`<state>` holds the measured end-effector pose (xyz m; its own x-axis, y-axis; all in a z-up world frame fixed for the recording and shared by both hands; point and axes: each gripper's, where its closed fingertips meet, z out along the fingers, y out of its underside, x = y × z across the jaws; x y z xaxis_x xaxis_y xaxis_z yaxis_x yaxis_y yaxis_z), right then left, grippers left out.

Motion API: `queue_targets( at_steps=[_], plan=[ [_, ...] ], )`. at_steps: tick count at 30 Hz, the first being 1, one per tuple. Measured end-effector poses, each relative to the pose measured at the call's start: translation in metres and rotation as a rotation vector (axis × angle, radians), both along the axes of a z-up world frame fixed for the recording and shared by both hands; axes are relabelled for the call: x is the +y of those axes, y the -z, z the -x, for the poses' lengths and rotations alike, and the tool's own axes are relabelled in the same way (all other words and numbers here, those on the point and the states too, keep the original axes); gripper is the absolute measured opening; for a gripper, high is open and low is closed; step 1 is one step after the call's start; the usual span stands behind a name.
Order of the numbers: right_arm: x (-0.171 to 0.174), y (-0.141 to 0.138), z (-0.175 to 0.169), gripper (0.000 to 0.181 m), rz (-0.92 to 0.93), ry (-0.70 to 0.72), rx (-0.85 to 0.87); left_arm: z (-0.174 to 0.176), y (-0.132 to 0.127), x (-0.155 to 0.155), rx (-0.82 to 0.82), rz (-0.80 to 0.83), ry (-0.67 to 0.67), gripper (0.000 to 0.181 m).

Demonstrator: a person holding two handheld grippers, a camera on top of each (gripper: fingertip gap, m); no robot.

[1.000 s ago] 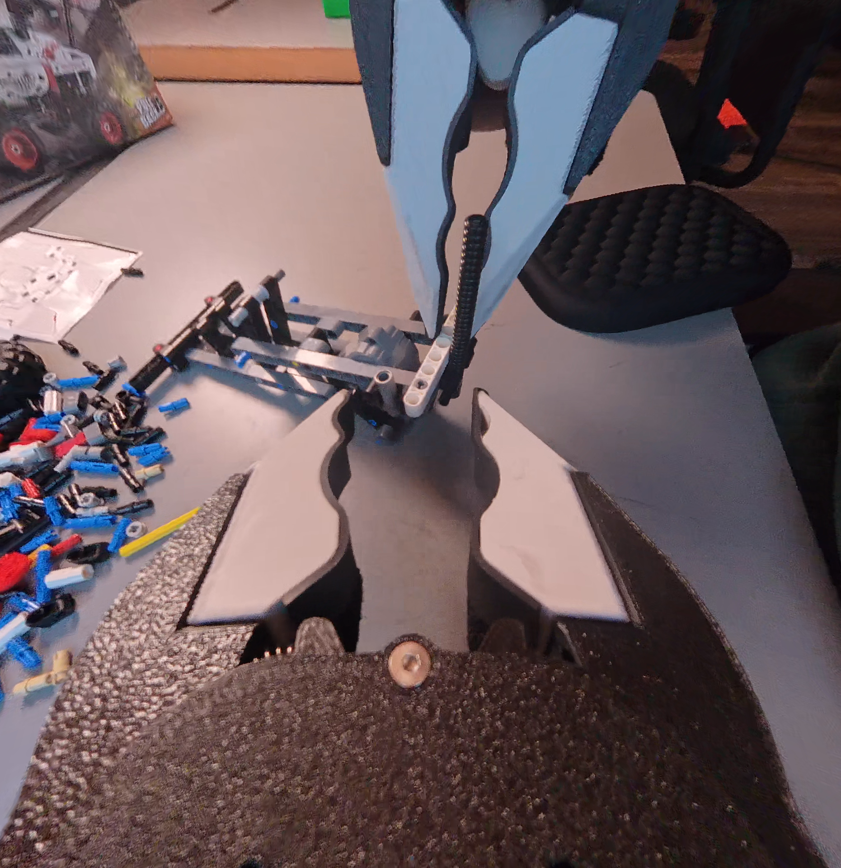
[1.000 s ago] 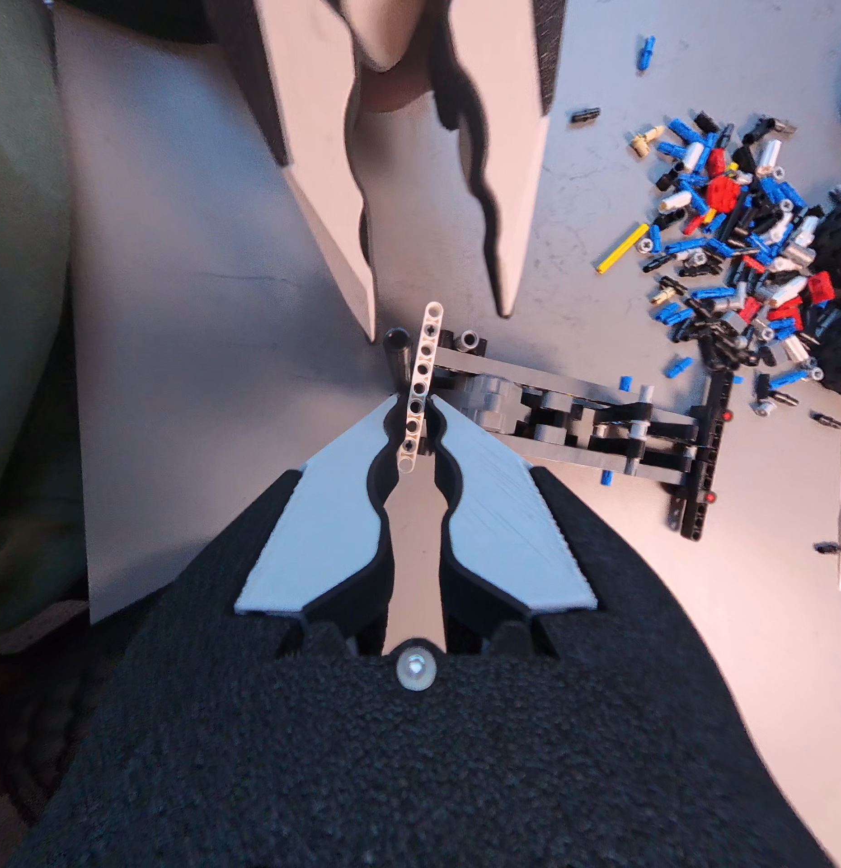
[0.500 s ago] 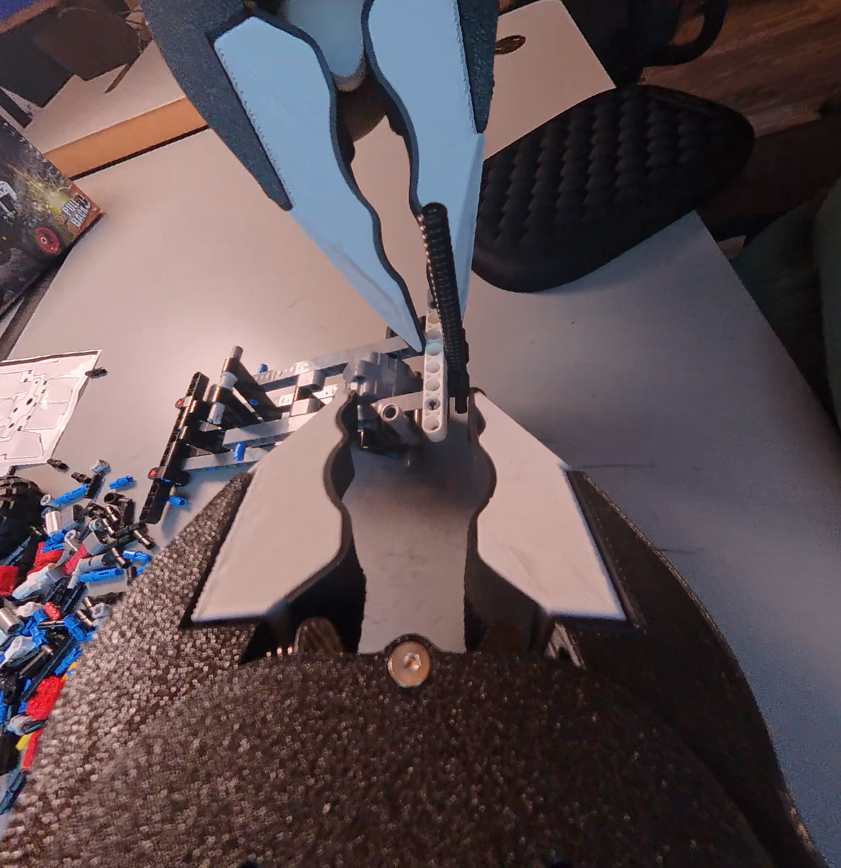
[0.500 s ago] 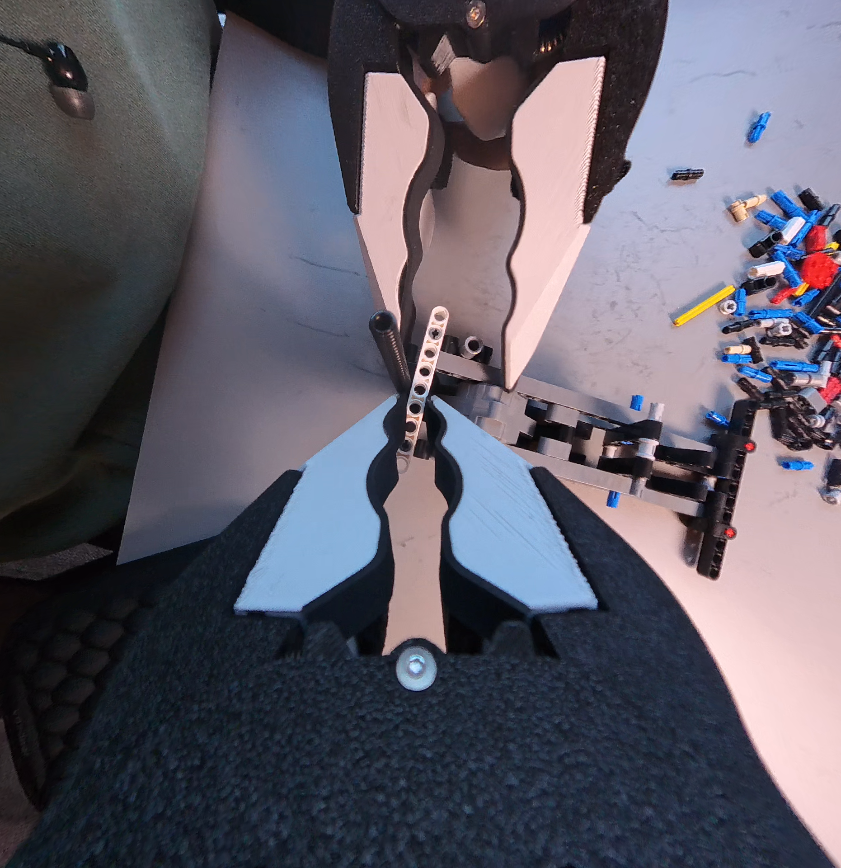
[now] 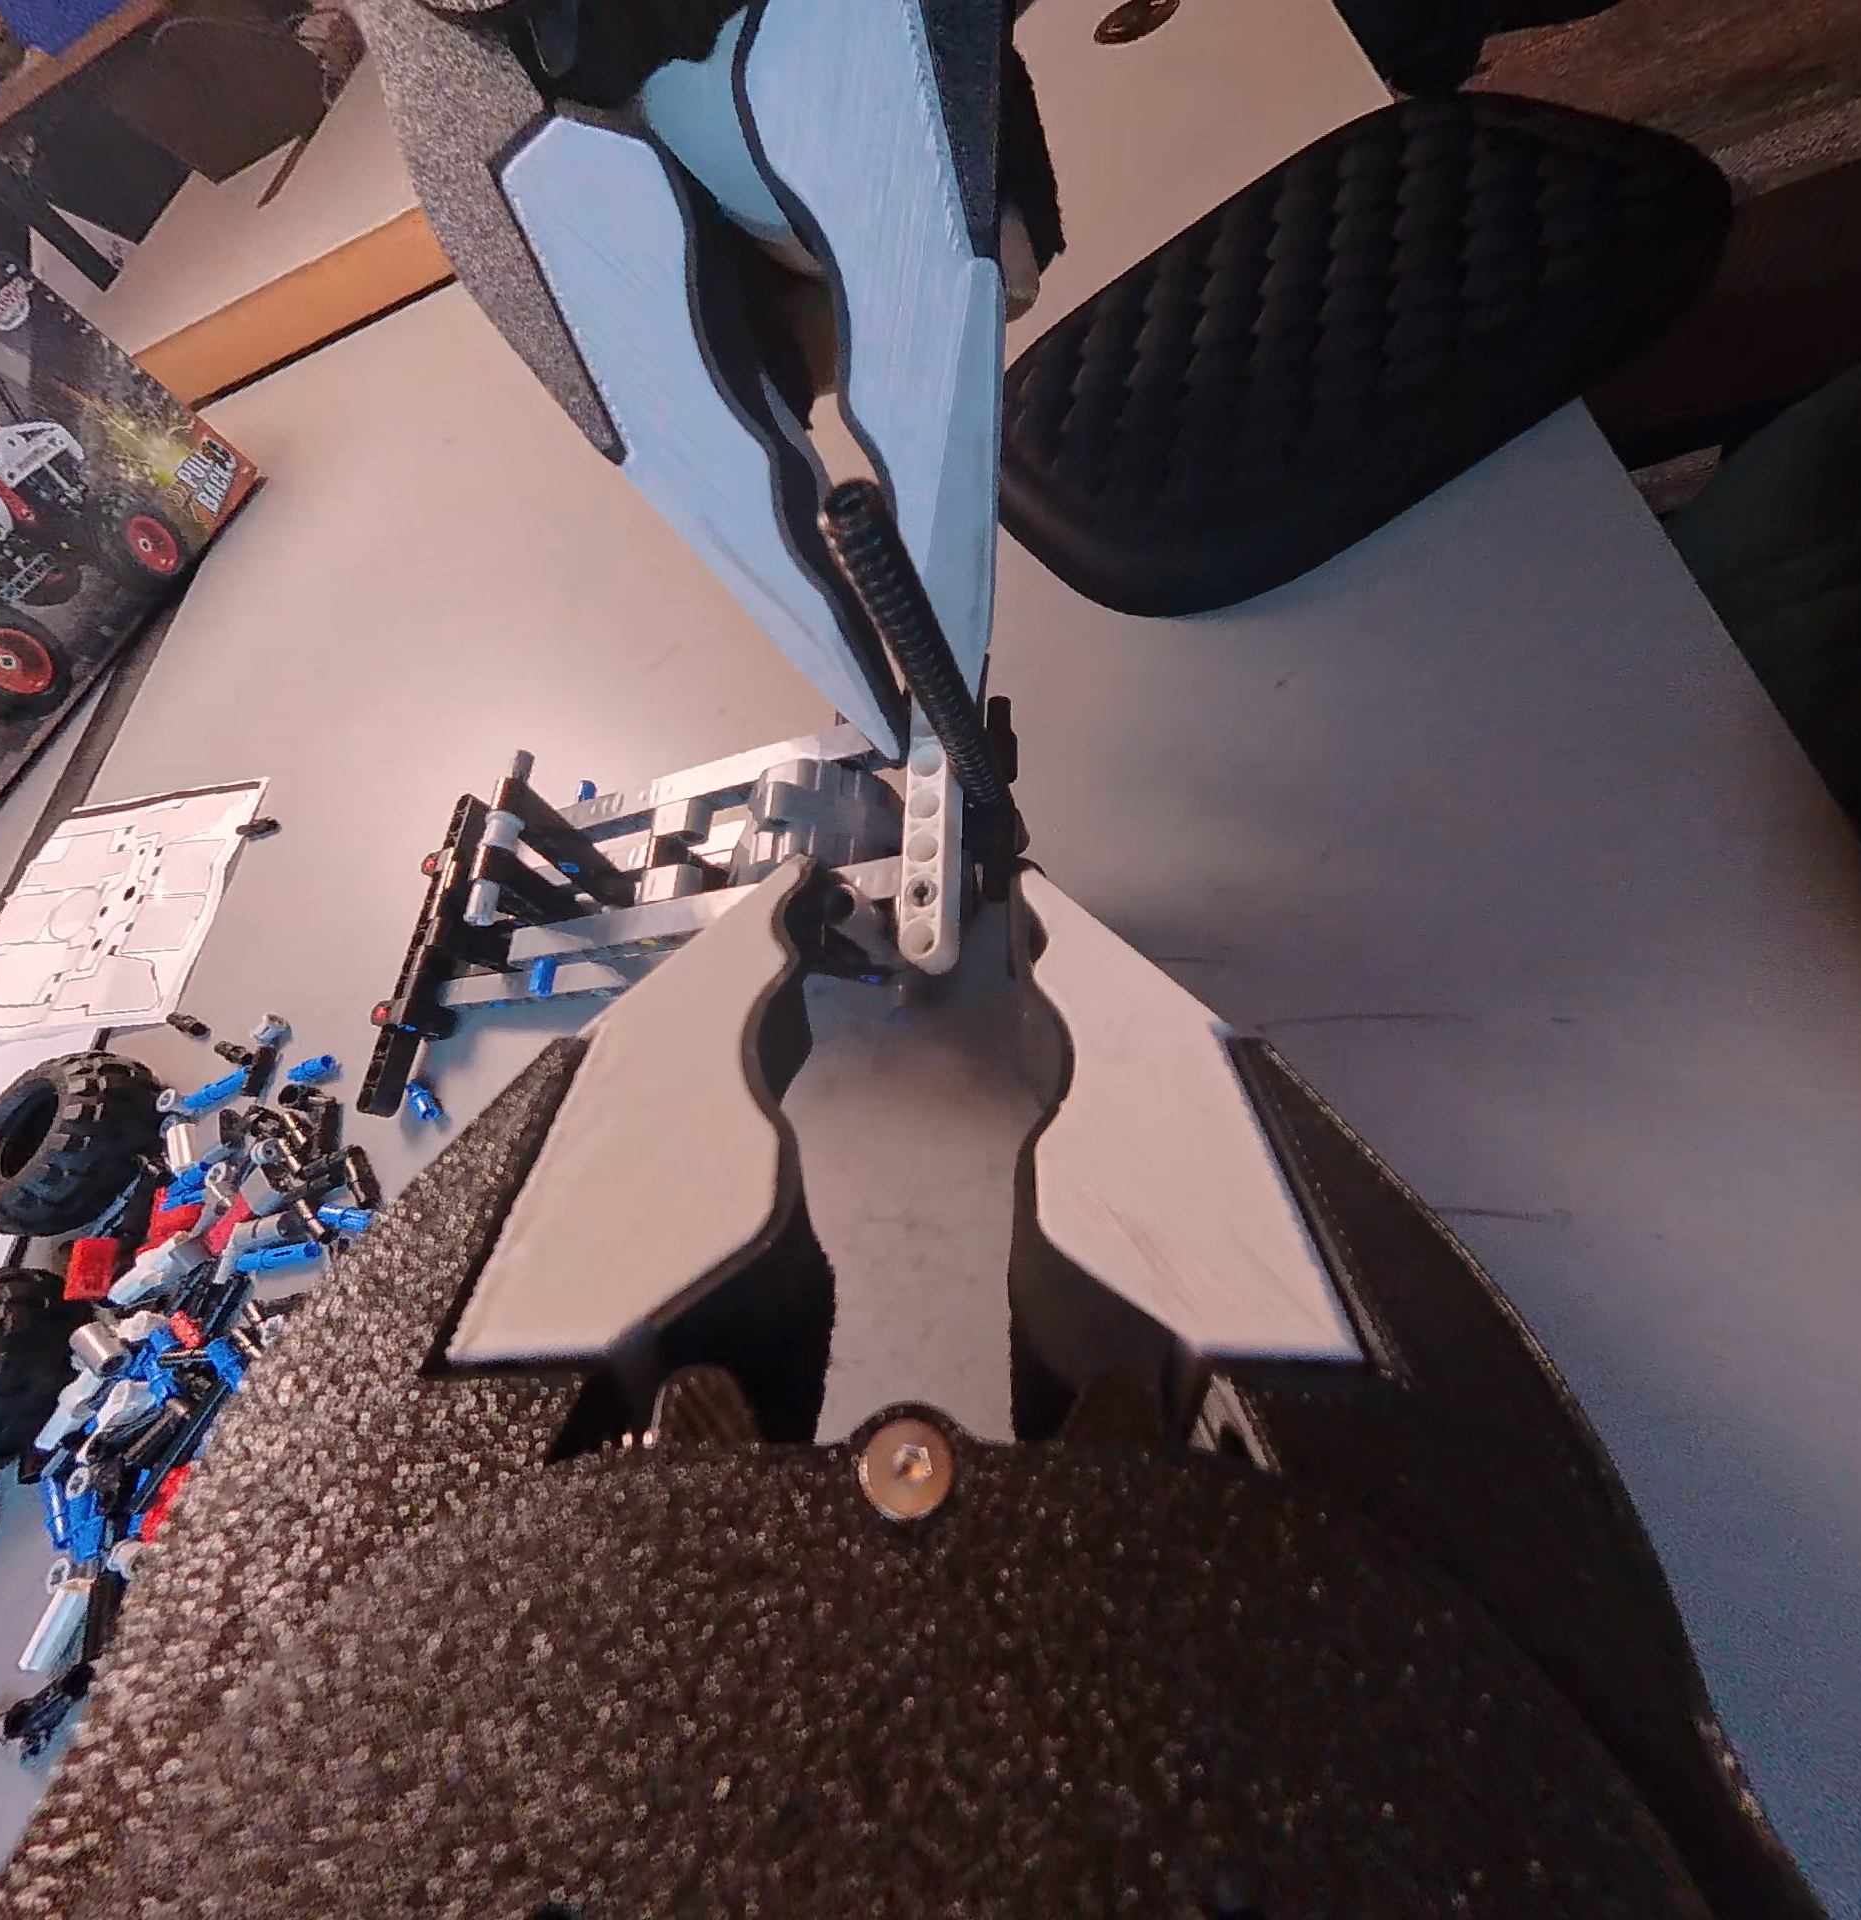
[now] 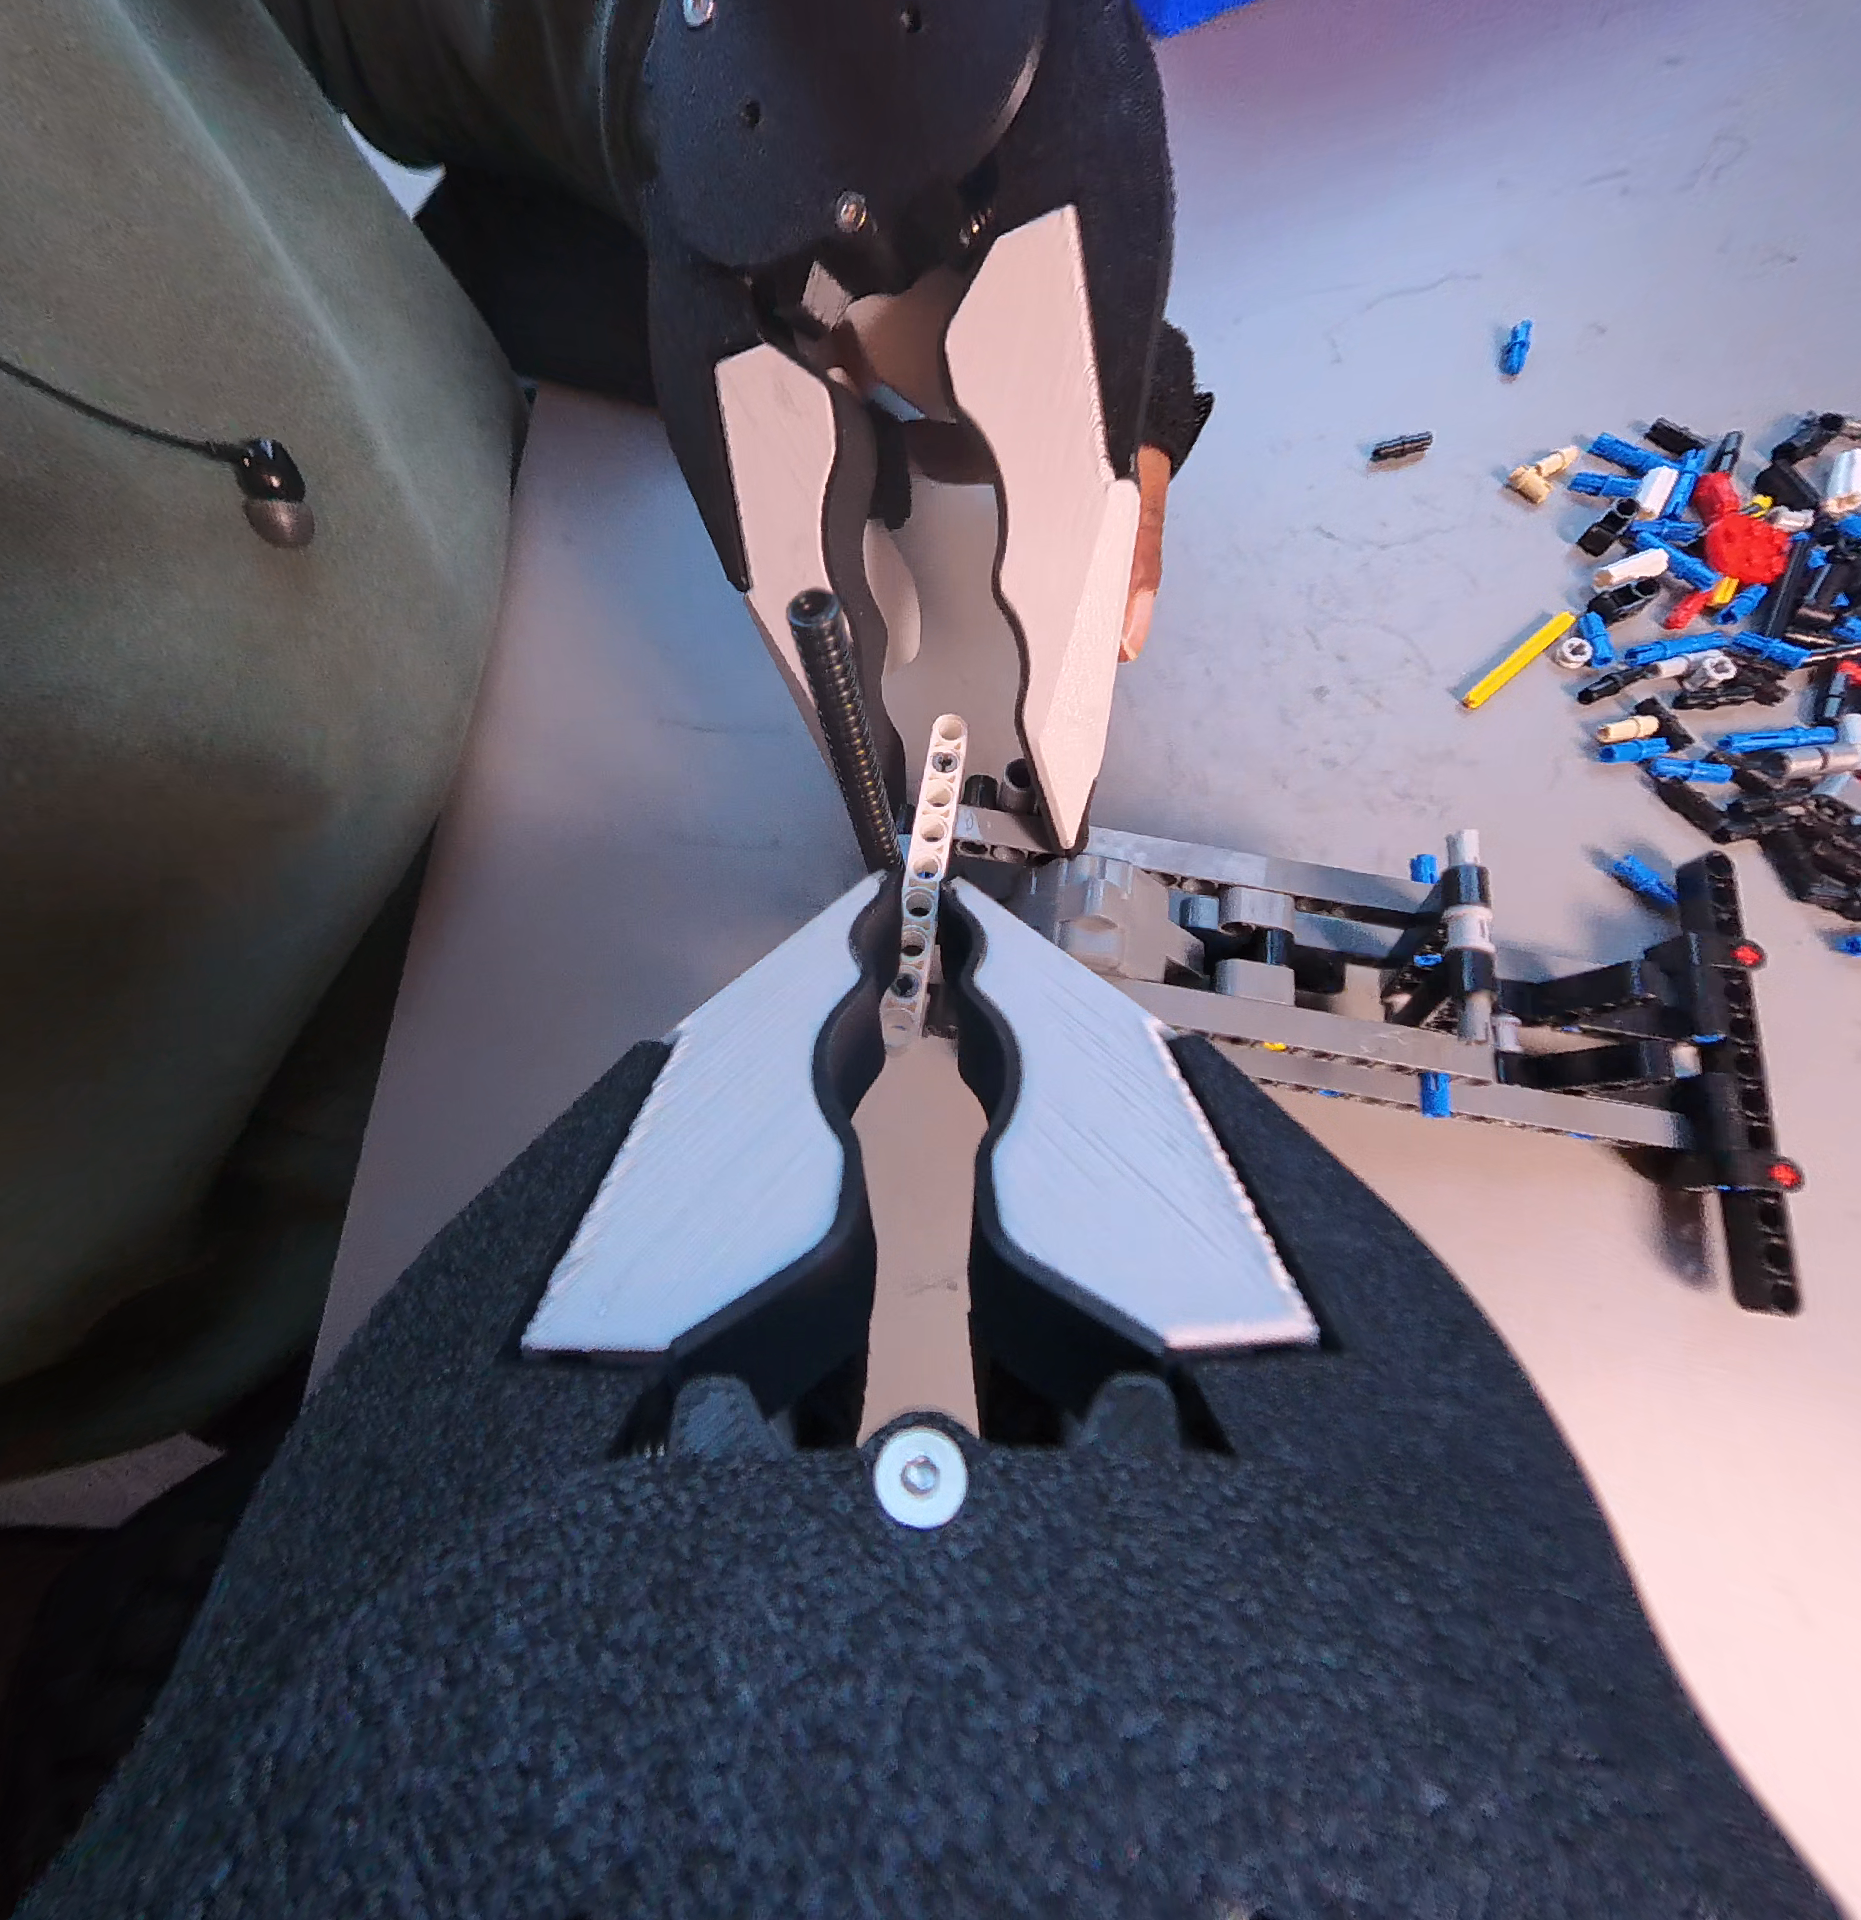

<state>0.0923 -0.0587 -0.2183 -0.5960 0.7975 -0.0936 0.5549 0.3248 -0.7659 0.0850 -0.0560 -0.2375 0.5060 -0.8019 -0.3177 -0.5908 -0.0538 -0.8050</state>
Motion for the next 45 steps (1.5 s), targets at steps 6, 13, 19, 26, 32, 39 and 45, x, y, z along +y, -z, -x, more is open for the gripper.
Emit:
queue_targets(
  at_steps=[6,13,19,26,32,39,45],
  plan=[
    [0.000,-0.004,0.005,0.004,0.148,0.102,0.071,0.003,0.000,0.000,0.004,-0.008,-0.017,0.034],
    [0.001,-0.003,0.004,0.005,0.267,0.159,0.095,0.002,0.000,0.000,0.009,-0.001,-0.018,0.034],
    [0.007,0.002,-0.001,0.007,-0.122,0.166,-0.056,-0.003,0.001,0.003,0.020,0.000,-0.025,0.034],
    [0.010,0.007,-0.001,0.013,-0.214,0.187,-0.210,-0.006,0.000,0.004,0.027,-0.014,-0.046,0.034],
    [0.005,0.013,-0.001,0.007,-0.221,0.116,-0.269,-0.007,0.001,0.006,0.035,-0.016,-0.055,0.034],
    [0.003,0.012,-0.001,0.005,-0.114,0.102,-0.212,-0.010,0.000,0.005,0.020,-0.003,-0.018,0.037],
    [0.003,0.005,0.000,0.004,0.101,0.163,-0.167,-0.010,0.001,0.006,0.100,-0.053,-0.017,0.034]
  ],
)
